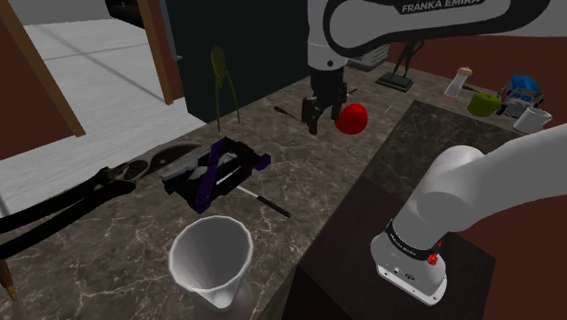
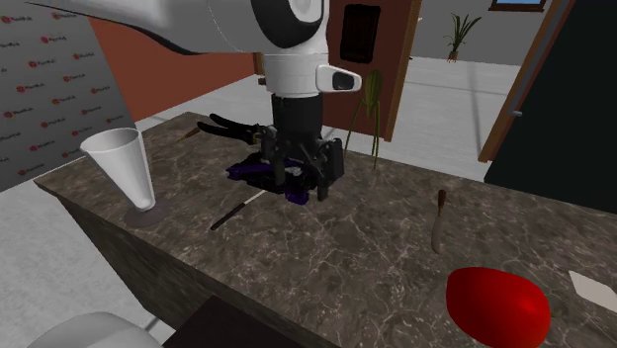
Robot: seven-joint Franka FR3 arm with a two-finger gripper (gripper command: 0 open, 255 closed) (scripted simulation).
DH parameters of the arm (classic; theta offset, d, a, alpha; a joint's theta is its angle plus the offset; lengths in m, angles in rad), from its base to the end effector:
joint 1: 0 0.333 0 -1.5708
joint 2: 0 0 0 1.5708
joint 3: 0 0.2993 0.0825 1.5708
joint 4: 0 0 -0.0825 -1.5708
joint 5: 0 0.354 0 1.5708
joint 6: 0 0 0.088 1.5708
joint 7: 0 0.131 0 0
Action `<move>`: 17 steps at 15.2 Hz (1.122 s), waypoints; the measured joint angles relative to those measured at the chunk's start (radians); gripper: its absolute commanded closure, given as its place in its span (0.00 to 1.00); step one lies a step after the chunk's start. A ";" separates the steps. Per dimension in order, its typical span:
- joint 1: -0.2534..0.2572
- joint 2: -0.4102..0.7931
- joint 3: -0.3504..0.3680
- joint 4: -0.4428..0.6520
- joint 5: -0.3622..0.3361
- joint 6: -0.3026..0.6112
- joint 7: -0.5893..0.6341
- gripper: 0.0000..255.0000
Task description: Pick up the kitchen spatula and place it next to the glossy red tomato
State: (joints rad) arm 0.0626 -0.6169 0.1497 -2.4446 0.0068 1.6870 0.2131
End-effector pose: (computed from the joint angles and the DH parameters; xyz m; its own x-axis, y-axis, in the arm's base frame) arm 0.3191 0.0727 0.4703 0.9913 -0.0422 -0.1247 -0.0287 -0.9937 0.1086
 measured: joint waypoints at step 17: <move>0.117 0.552 0.193 0.237 0.098 0.250 0.165 0.00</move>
State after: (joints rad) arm 0.1791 -0.0651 0.3430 -2.2077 0.1049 1.9366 0.3777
